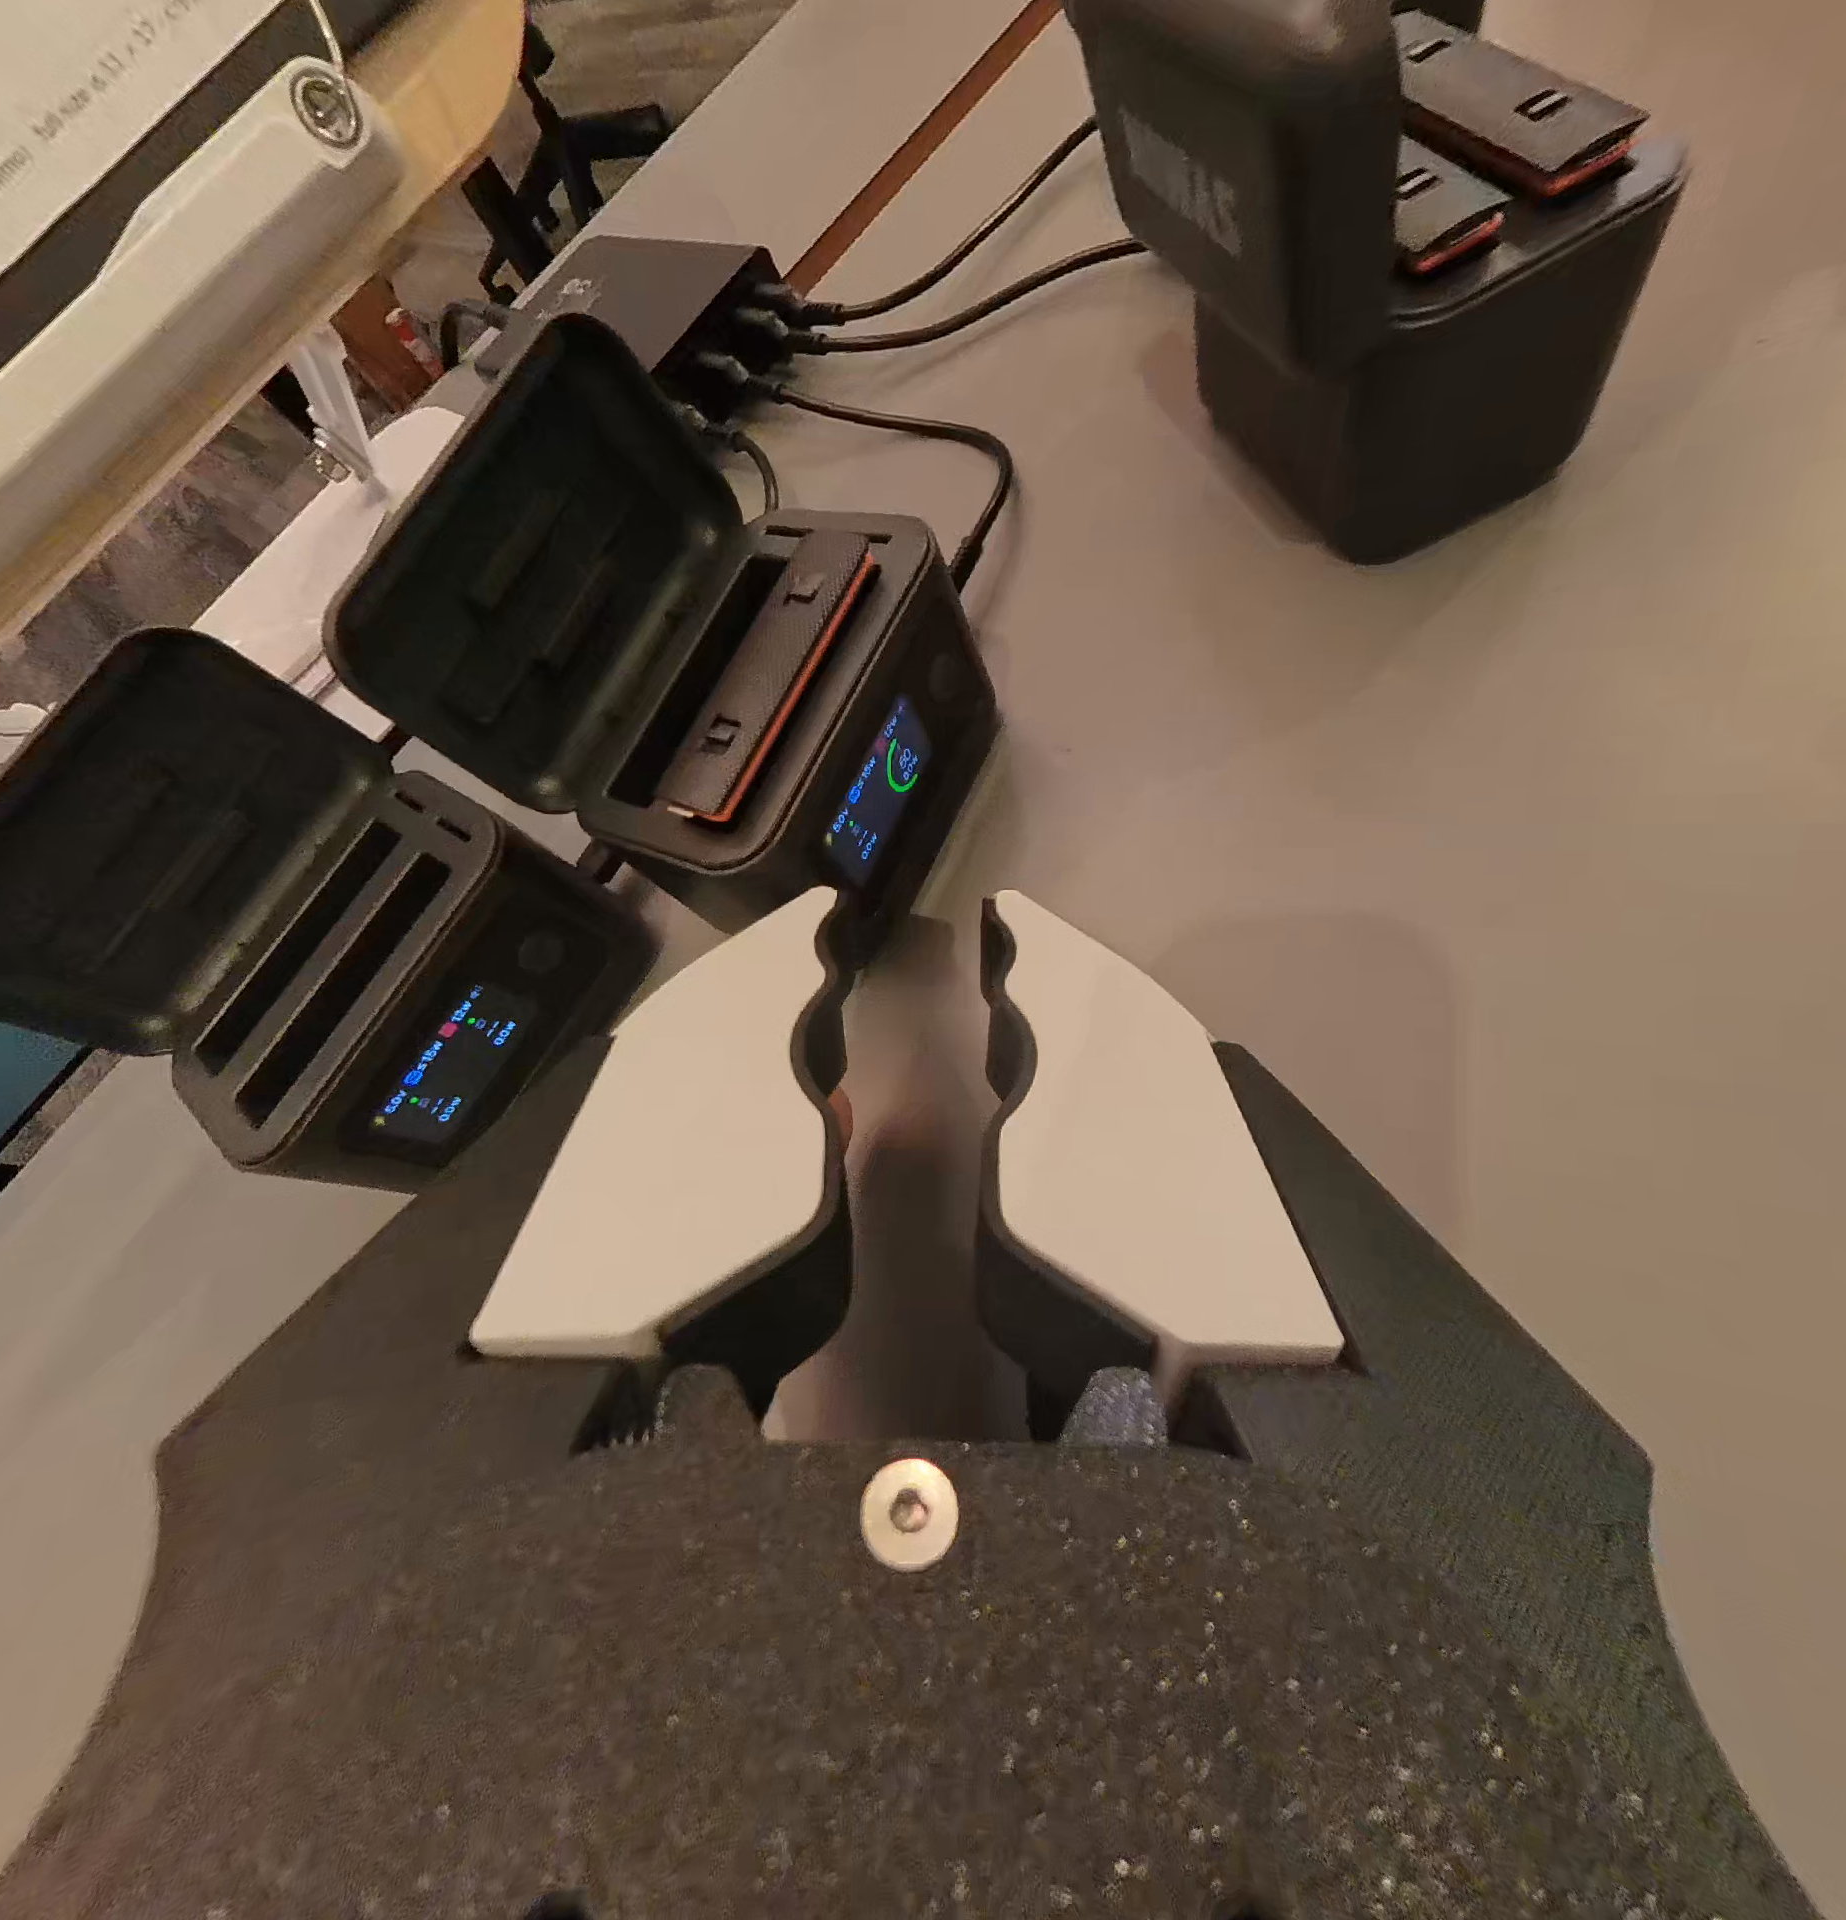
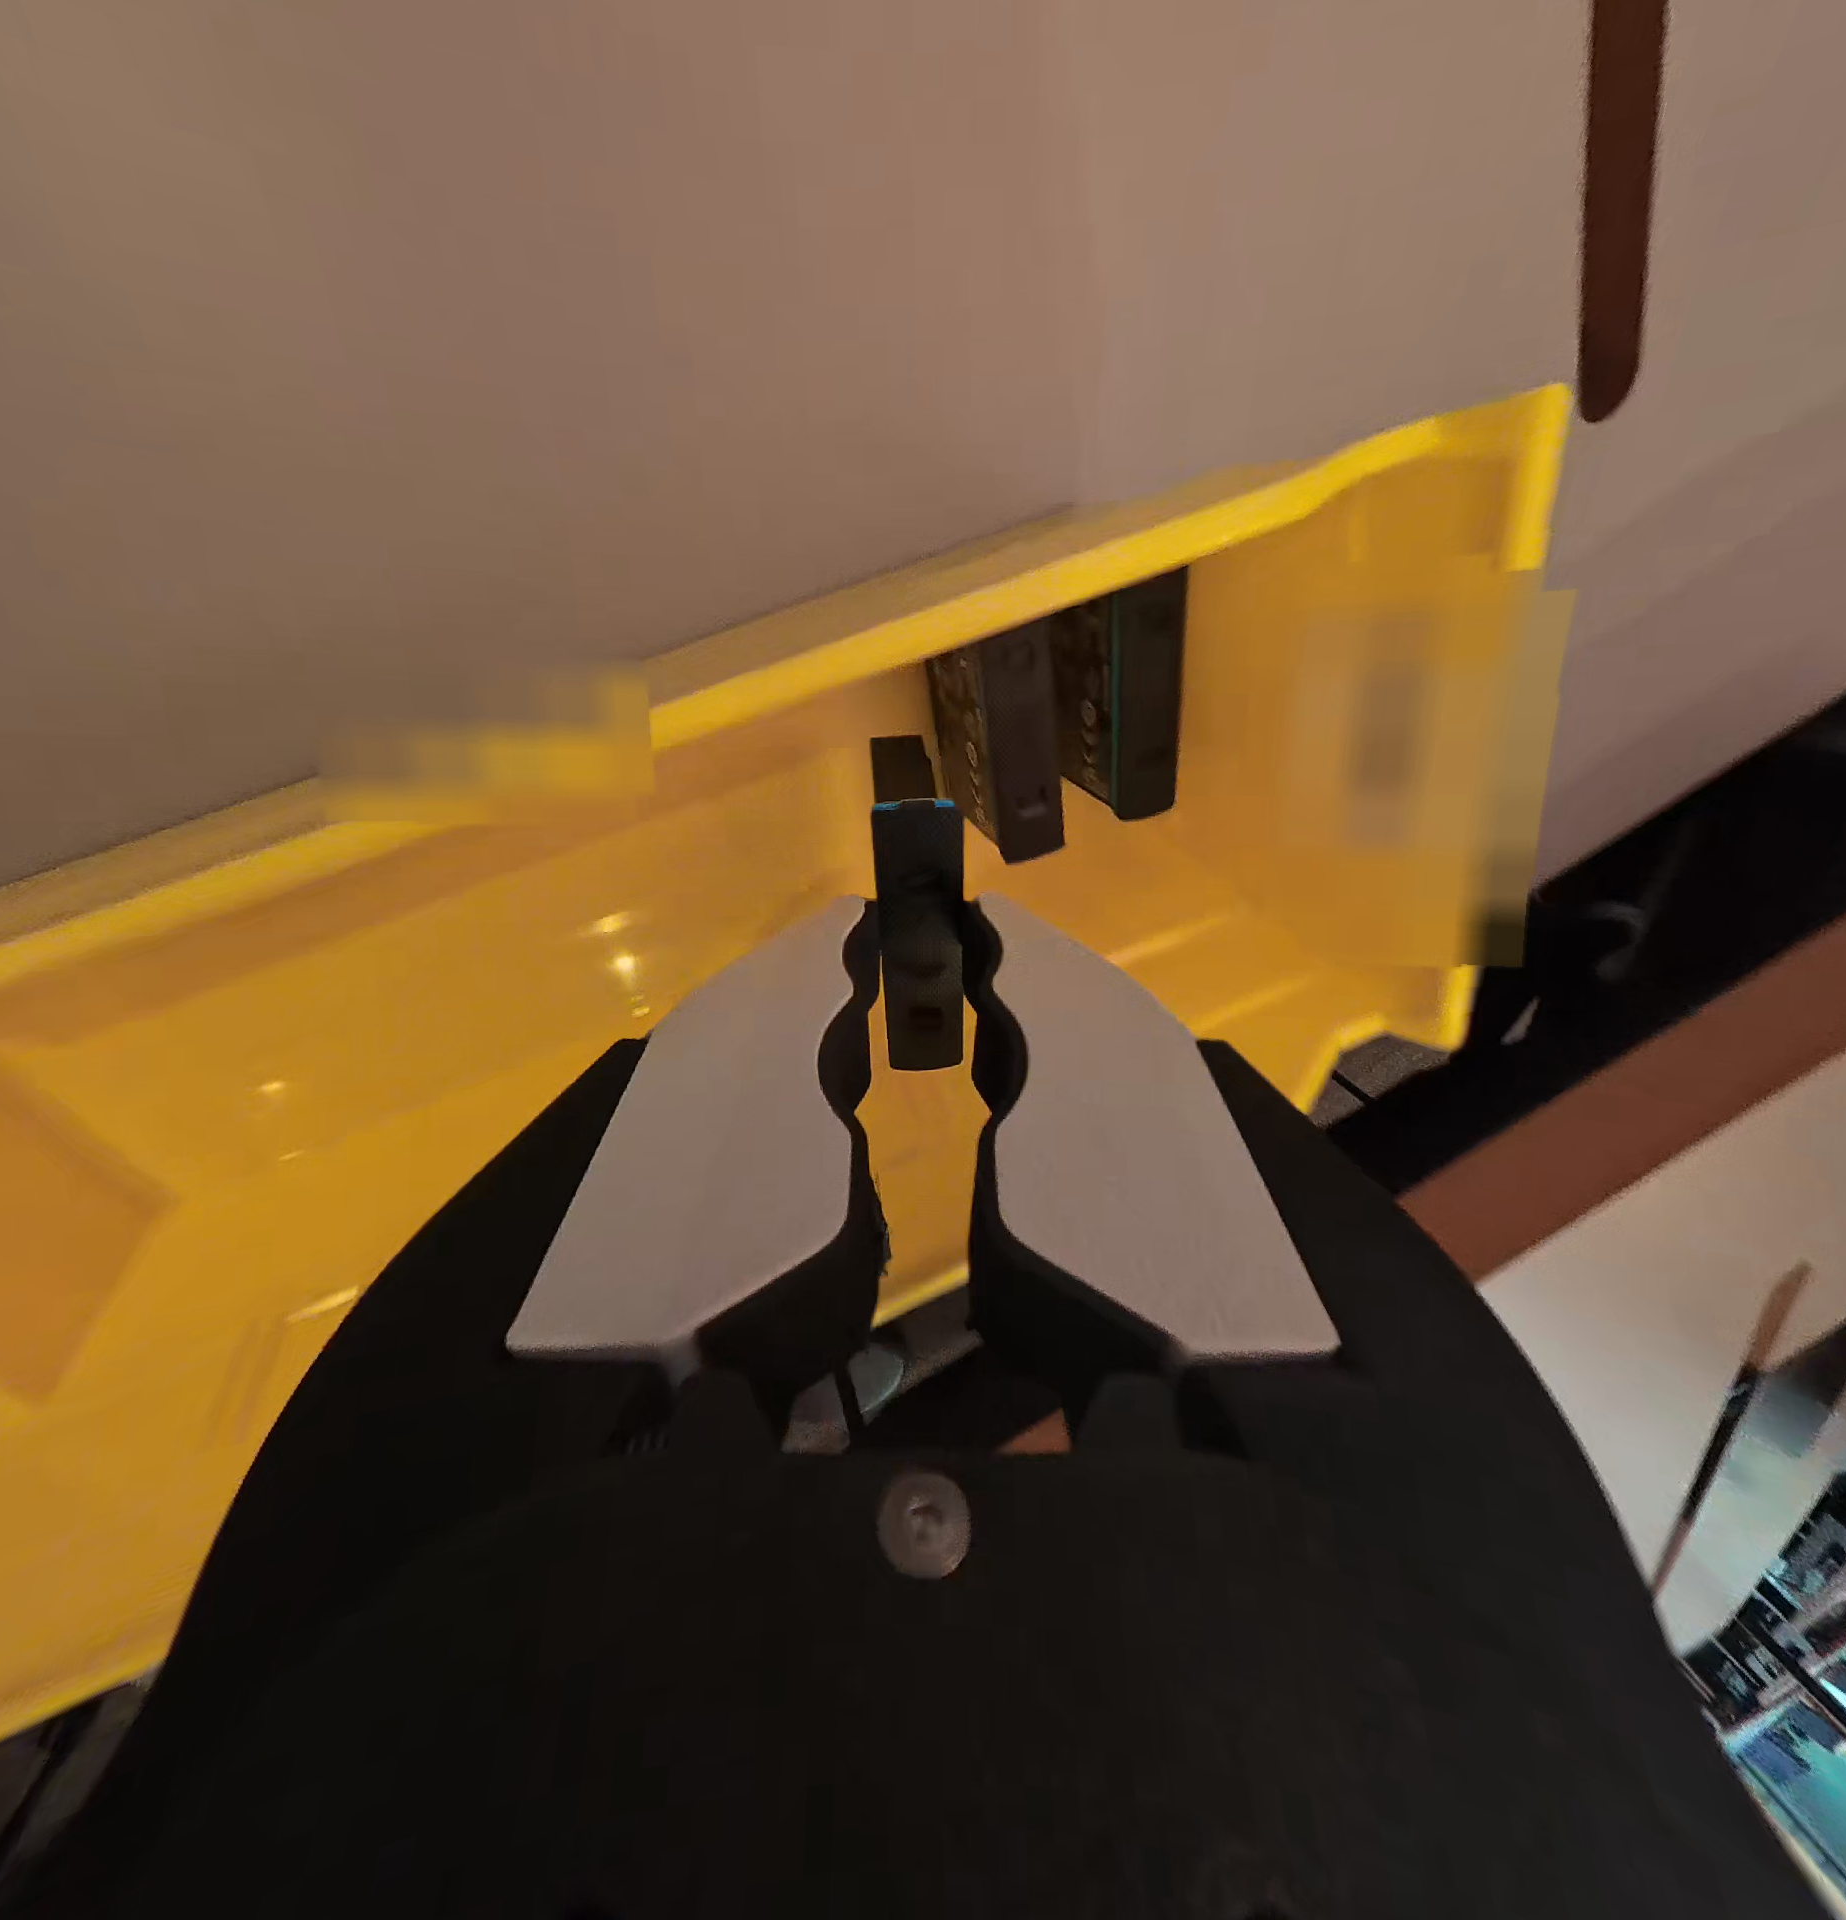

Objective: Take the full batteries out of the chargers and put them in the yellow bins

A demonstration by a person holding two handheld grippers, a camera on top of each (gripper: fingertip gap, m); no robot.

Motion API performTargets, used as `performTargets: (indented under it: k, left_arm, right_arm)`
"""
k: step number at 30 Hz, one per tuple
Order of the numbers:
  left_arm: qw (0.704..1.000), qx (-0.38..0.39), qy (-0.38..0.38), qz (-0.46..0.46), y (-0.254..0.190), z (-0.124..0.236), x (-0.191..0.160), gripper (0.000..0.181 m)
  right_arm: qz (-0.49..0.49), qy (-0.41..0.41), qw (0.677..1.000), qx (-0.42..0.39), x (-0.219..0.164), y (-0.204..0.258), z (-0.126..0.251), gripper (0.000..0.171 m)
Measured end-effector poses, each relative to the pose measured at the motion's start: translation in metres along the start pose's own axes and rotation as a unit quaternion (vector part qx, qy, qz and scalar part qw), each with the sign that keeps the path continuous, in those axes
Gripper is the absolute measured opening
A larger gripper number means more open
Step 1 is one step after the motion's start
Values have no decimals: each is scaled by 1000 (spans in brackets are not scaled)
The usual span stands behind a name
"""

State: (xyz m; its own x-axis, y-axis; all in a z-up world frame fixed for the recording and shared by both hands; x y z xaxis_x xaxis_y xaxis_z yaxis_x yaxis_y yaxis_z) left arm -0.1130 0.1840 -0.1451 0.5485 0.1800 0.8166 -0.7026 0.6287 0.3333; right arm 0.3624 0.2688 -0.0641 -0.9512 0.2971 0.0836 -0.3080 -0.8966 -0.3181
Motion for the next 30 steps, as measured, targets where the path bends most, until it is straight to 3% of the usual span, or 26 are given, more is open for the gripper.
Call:
performTargets:
  k: [8, 15, 19, 24, 27, 30]
  left_arm:
    - [999, 43, 11, 15, 9, -4, -2, 25]
    - [1000, 31, 0, -3, -1, 3, -1, 26]
    - [1000, 27, -3, -7, -3, 4, 0, 26]
    - [1000, 22, -7, 1, -1, 4, 0, 26]
    - [1000, 22, -10, 1, -1, 5, 0, 25]
    - [1000, 23, -16, 2, 0, 8, 2, 25]
  right_arm:
    - [20, 11, 1000, 15, 10, 0, -35, 14]
    - [26, 8, 1000, -10, 17, -6, -39, 20]
    - [-9, -6, 1000, -13, 18, -13, -18, 30]
    - [-48, -70, 995, -61, 41, -17, 35, 42]
    - [-36, -126, 990, -58, 77, 11, 57, 49]
    - [-5, -161, 987, -18, 117, 56, 56, 57]
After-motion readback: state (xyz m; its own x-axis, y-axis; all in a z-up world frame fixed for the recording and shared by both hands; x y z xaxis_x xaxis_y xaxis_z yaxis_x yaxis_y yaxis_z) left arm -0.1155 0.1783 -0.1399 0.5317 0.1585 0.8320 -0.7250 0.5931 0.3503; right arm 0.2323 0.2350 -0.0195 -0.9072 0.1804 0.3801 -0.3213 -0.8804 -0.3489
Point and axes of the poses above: each gripper's, where its closed fingertips meet, z back along the fingers, x out of its top, y = z × x across the jaws, the point moved 8 cm from there along z, back along the fingers, and after that the axes turned 3 degrees about -y, right-handed, at the moved point
